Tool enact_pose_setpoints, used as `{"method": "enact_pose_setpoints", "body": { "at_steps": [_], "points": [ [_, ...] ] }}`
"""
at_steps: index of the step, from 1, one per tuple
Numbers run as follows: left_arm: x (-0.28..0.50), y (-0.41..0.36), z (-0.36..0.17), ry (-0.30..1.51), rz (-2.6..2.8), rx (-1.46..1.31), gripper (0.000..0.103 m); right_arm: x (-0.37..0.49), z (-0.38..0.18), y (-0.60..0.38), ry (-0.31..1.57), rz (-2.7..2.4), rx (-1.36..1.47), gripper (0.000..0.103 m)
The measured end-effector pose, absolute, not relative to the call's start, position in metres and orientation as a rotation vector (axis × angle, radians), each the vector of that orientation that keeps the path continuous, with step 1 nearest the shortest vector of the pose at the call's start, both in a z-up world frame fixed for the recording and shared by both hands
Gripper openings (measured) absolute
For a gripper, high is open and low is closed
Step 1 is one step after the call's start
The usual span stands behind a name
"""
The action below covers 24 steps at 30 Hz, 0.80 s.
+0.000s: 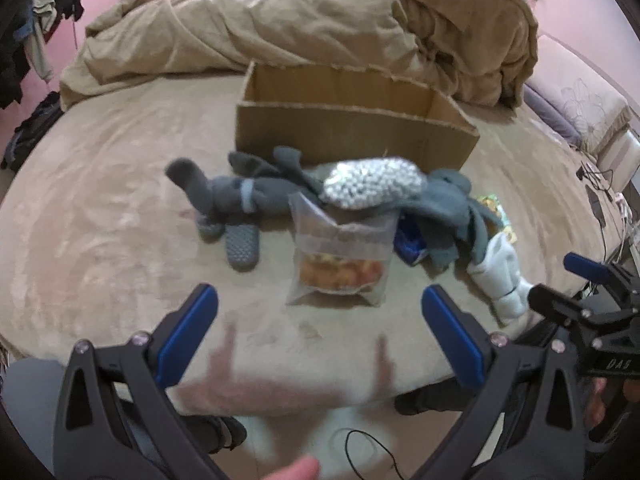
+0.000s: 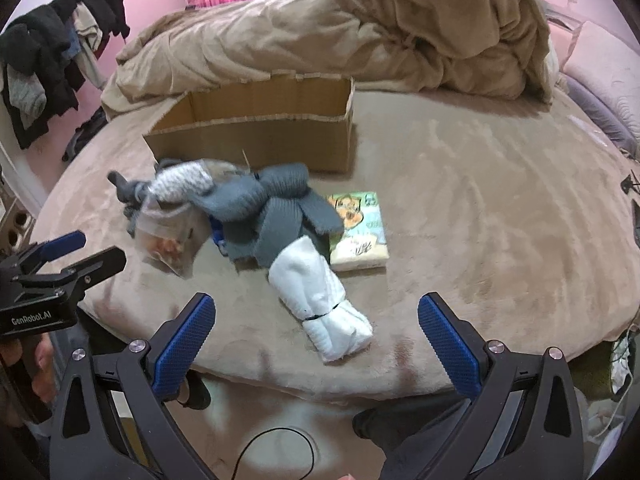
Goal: Organize objects
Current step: 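Grasp the white sock bundle with the right tool while the left tool grasps the clear snack bag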
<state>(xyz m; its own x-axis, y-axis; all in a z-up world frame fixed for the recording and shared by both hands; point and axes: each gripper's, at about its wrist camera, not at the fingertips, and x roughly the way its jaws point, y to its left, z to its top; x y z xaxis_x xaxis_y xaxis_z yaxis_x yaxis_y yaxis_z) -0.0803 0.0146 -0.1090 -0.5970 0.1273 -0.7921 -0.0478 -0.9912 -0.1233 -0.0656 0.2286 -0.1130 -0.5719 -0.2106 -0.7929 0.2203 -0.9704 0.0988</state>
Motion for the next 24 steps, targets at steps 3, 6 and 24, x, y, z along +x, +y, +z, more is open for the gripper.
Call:
{"method": "enact_pose_setpoints", "body": {
  "at_steps": [3,6,24],
  "points": [
    [-0.093,0.015,-0.124,-0.165,2.694,-1.377,0.102,-0.074,-0.131,0.229,0.029,-2.573,1.337,0.093],
    [-0.102,0.016,-0.132,-0.173,2.681,-1.370,0.100,-0.080,-0.147,0.232,0.016,-2.557,1.374,0.082],
    [-0.114,0.026,-0.147,-0.163,2.618,-1.377,0.059,-0.078,-0.161,0.231,0.044,-2.522,1.319,0.039]
  ]
}}
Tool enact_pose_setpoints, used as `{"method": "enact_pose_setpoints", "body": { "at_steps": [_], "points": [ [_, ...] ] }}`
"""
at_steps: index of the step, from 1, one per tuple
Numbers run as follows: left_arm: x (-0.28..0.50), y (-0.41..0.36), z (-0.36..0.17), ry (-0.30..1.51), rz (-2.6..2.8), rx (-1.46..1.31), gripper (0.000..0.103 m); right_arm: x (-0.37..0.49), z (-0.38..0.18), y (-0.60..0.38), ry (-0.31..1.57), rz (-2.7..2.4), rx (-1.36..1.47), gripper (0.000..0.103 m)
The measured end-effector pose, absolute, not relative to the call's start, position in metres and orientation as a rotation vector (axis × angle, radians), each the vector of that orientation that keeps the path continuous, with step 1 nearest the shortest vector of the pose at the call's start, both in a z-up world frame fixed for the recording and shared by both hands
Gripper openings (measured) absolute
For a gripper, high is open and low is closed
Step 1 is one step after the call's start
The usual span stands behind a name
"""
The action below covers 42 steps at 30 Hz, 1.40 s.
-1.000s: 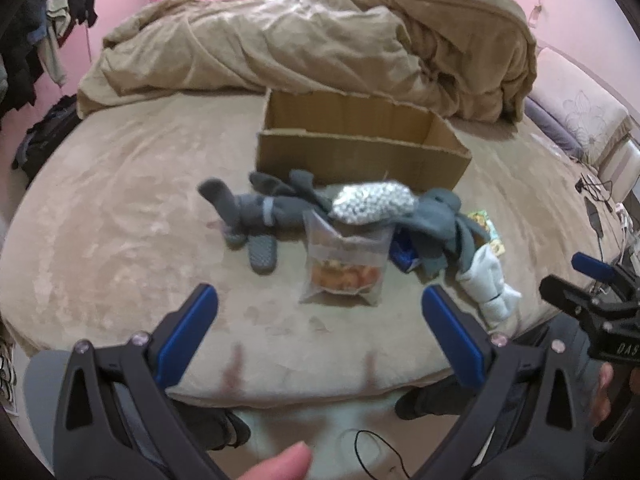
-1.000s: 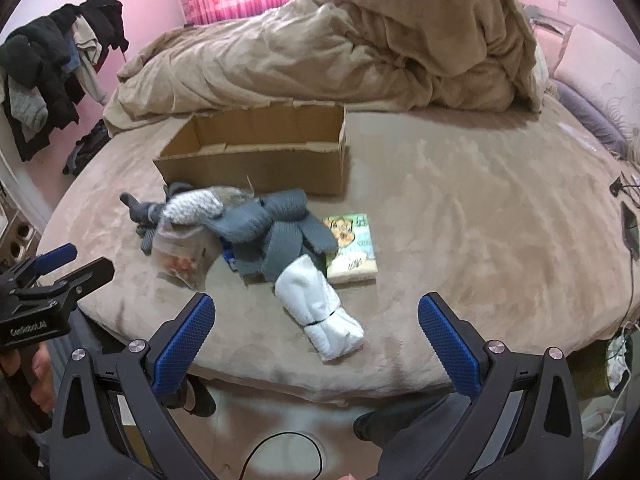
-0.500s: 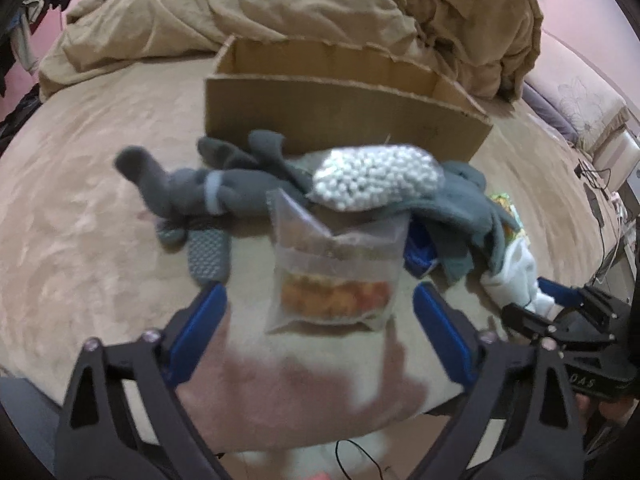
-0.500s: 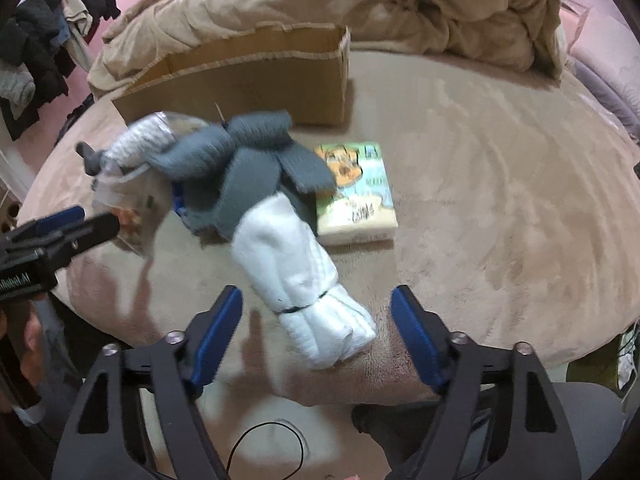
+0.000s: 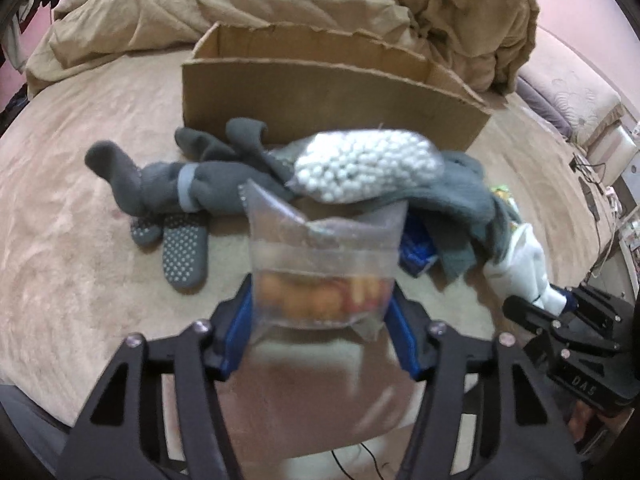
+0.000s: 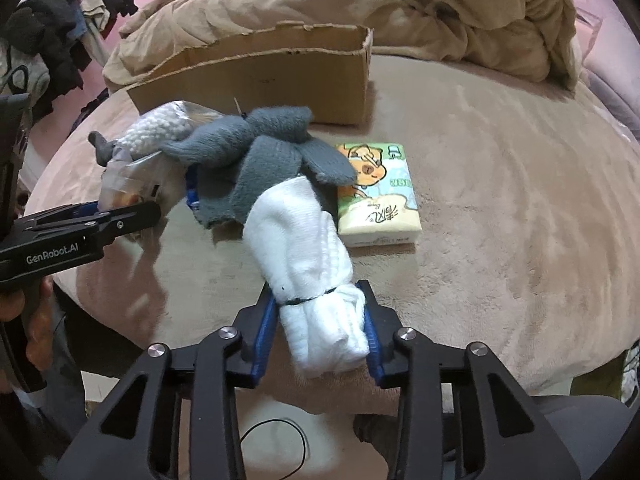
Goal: Organize objects
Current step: 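Grasp the white sock bundle with the right tool while the left tool grasps the clear snack bag, then carry the sock bundle with the right tool while the left tool carries the snack bag into the box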
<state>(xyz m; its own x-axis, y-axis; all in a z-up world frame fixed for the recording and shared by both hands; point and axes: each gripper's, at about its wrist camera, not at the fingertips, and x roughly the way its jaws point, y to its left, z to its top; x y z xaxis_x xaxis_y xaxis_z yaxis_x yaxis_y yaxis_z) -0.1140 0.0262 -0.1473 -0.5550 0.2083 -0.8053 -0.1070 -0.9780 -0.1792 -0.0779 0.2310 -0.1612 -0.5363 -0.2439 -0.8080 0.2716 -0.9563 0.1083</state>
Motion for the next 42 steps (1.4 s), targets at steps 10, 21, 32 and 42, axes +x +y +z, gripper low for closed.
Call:
{"method": "enact_pose_setpoints", "body": {
  "at_steps": [10,21,32,42],
  "points": [
    [-0.095,0.025,-0.116,-0.188,2.616,-1.314,0.057,-0.062,-0.123,0.233,0.017,-2.573,1.226,0.039],
    [-0.066,0.010,-0.035,-0.262,2.651,-1.173,0.057,-0.046,-0.054,0.236,0.007,-2.618,1.073,0.039],
    [-0.094,0.020,0.016,-0.236,2.661,-1.098,0.057,-0.069,-0.006,0.233,0.030,-2.658,0.924,0.039],
    [-0.156,0.023,0.017,-0.256,2.662,-1.065,0.057,-0.127,0.004,0.234,0.040,-2.680,0.852,0.040]
  ]
}}
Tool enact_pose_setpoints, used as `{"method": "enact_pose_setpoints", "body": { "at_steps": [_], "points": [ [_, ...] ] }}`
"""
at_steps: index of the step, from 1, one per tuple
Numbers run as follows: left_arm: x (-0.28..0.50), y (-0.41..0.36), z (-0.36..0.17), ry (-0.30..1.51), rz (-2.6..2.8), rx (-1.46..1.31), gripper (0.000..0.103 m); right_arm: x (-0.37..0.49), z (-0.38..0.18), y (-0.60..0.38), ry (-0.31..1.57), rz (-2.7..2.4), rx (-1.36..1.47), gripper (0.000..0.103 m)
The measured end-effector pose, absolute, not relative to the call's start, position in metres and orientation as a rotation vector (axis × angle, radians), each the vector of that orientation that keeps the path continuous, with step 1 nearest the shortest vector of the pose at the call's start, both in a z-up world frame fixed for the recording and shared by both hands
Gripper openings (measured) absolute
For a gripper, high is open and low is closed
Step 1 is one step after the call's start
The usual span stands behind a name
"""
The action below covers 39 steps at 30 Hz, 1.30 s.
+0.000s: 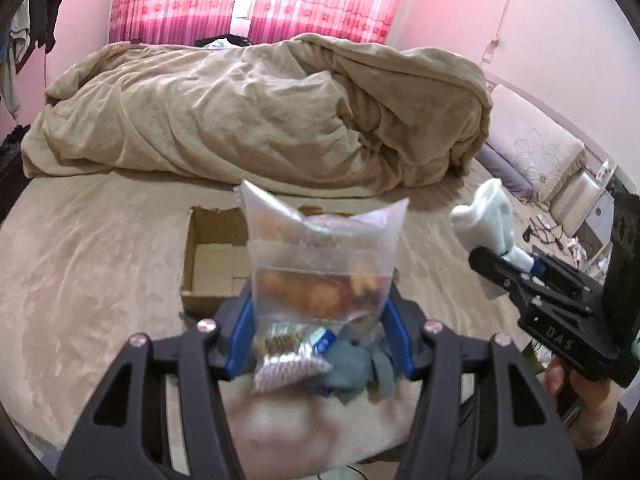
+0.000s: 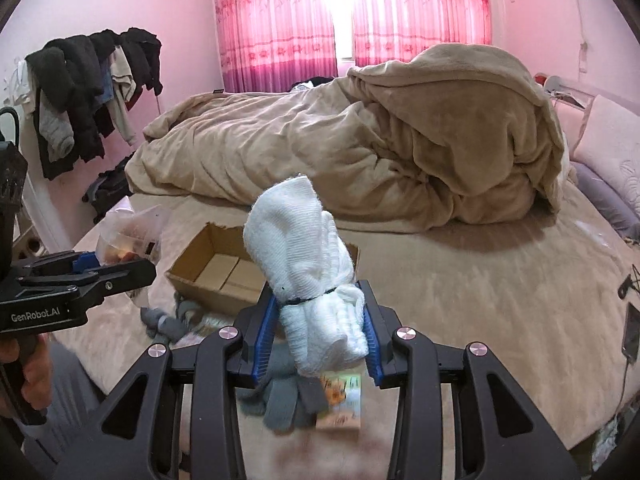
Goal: Organize objects
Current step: 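Carry the sock bundle with the right tool while the left tool carries the snack bag into the box, then open both tools and withdraw them from the box toward the gray gloves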
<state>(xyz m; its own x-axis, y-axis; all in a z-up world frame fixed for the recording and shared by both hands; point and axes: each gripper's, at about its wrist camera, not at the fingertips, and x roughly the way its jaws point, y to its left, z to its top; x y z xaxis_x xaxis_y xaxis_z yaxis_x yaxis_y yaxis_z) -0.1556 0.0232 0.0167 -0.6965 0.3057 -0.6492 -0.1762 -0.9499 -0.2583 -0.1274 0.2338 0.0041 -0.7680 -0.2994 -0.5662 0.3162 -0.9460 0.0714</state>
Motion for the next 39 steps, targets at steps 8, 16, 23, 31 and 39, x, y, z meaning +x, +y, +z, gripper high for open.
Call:
{"method": "enact_pose_setpoints", "body": {
  "at_steps": [8,16,23,31,39],
  "points": [
    [-0.206,0.028,-0.012,-0.278,2.620,-1.100,0.057,-0.177,-0.016,0.225,0.047,-2.670,0.868,0.040],
    [-0.250,0.022,-0.070,-0.372,2.581,-1.240,0.057,-0.225,-0.052,0.213,0.055,-2.611,0.949,0.040],
    [-0.264,0.038,-0.095,-0.324,2.549,-1.291,0.061,-0.243,-0.084,0.200,0.010,-2.509,1.019,0.040],
    [-0.259,0.043,-0.091,-0.300,2.574,-1.314,0.079,-0.249,-0.097,0.200,-0.022,-2.489,1.068,0.046],
    [-0.230,0.020,-0.056,-0.320,2.637,-1.241,0.083,-0.233,-0.079,0.206,-0.052,-2.507,1.029,0.057]
  ]
}}
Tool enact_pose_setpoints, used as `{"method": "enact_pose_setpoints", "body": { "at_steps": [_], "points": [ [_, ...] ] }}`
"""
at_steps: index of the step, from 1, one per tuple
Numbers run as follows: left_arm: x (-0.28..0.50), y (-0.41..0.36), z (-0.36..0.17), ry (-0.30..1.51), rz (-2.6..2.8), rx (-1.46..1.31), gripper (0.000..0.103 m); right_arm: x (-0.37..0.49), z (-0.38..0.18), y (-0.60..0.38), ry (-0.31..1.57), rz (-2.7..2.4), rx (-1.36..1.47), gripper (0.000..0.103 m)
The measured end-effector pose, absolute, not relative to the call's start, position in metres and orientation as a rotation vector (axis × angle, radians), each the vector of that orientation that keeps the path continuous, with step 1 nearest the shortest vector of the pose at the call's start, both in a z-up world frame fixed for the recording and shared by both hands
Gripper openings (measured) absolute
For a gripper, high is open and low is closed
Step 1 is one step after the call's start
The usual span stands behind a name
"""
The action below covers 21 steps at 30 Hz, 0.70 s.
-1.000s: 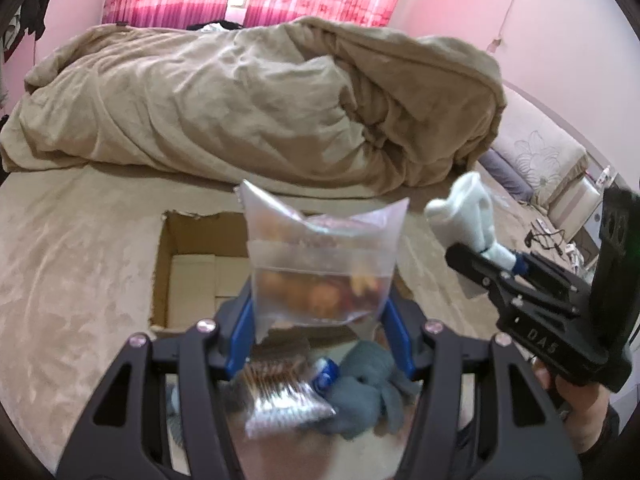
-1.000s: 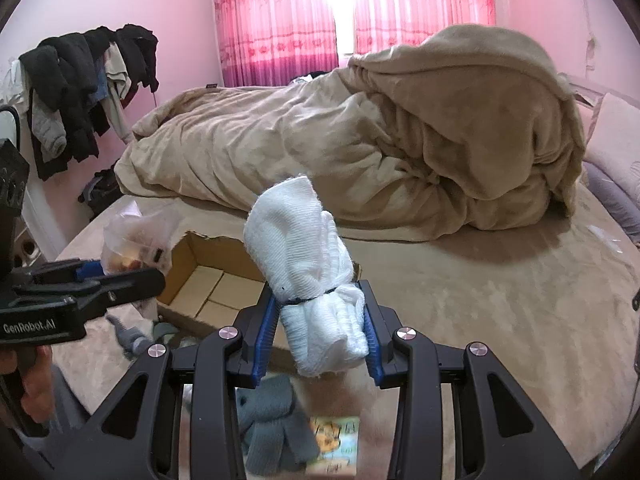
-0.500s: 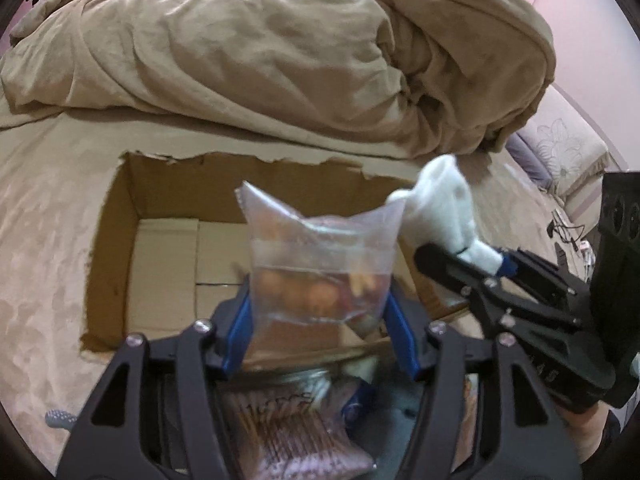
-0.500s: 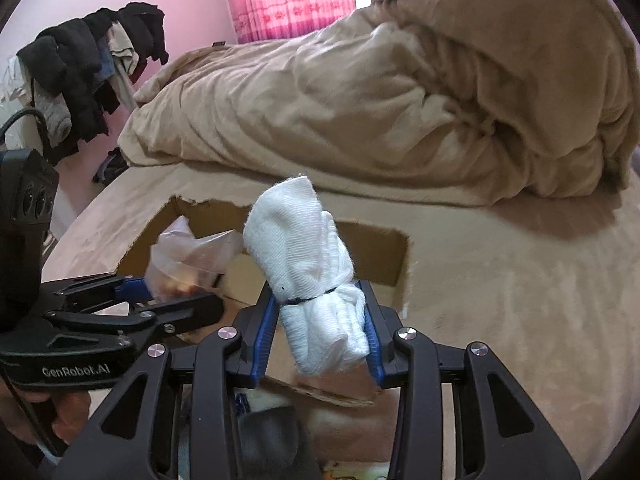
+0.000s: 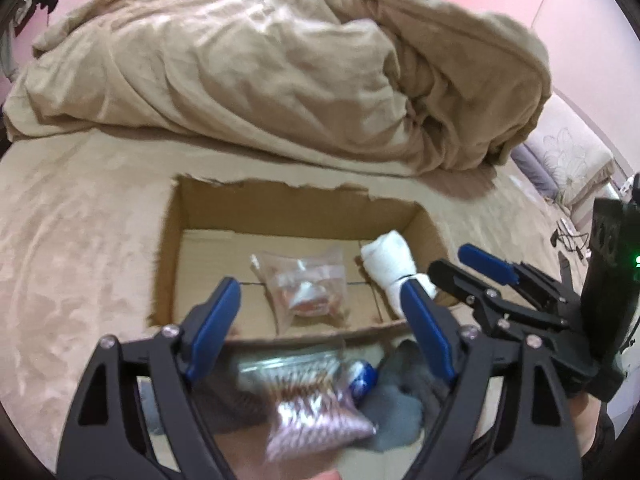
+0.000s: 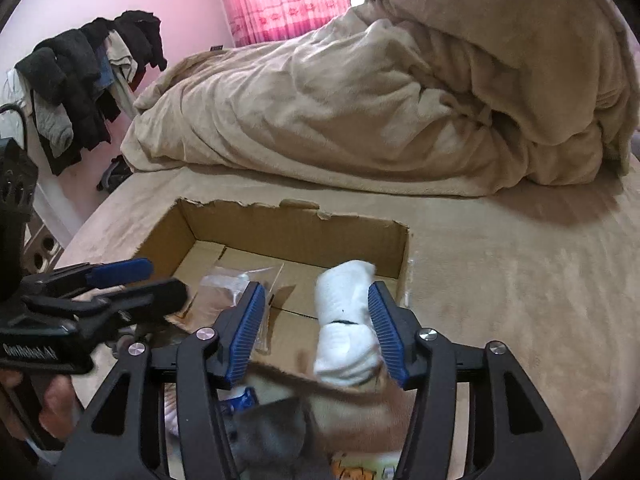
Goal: Organize objects
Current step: 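Open both tools and withdraw them from the box toward the gray gloves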
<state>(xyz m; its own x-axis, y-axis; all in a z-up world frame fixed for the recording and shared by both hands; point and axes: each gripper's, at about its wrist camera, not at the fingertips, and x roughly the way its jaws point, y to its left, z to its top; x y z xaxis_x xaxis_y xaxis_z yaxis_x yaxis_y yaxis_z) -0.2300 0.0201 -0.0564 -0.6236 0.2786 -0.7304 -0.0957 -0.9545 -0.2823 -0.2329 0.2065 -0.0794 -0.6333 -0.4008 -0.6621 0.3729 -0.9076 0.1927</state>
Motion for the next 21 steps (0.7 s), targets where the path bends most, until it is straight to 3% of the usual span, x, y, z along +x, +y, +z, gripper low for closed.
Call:
{"method": "enact_pose_setpoints", "body": {
  "at_steps": [12,17,21],
  "points": [
    [-0.134,-0.011,0.009,-0.234,2.782,-1.087,0.084,-0.153,-0.019,0.214,0.033,-2.605,0.940,0.058],
    [-0.100,-0.031,0.021,-0.276,2.819,-1.074,0.084,-0.124,0.005,0.206,0.142,-2.625,0.876,0.058],
    [-0.079,-0.045,0.022,-0.289,2.836,-1.078,0.087,-0.103,0.018,0.205,0.155,-2.632,0.842,0.069]
  ]
}}
